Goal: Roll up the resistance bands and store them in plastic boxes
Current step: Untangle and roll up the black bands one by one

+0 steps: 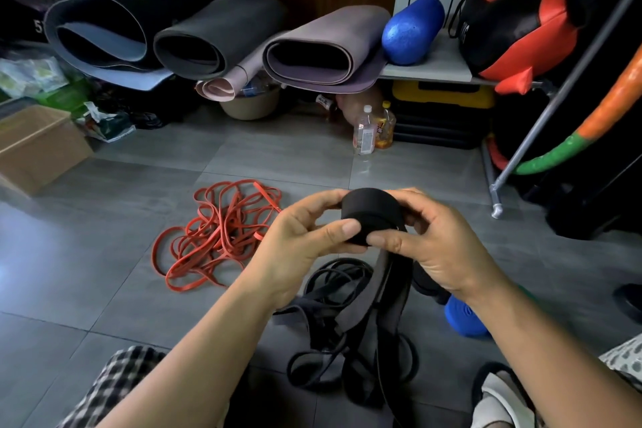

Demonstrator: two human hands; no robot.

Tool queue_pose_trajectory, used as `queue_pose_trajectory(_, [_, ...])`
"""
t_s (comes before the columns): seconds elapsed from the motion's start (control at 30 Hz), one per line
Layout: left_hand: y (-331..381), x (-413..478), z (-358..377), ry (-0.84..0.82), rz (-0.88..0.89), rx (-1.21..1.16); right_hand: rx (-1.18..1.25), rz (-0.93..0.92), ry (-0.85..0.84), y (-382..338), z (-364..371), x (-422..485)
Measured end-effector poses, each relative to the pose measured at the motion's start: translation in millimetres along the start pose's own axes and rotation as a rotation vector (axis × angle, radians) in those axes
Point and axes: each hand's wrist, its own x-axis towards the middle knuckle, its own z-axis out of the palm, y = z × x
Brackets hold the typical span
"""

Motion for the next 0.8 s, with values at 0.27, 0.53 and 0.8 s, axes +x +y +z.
queue_pose_trajectory(0.27, [-10, -2, 8, -0.036, -0.057, -0.448, 0.375, -0.008, 0.068, 4, 11, -7])
queue_pose_trajectory(0.53, [-7, 2, -2, 0.036, -0.183, -0.011, -0.001, 0.104, 0.051, 5, -1, -5])
queue_pose_trajectory(0.8, [-1, 8, -13, -0.035, 0.076, 0.852, -0.505, 0.017, -0.057, 7, 1, -3])
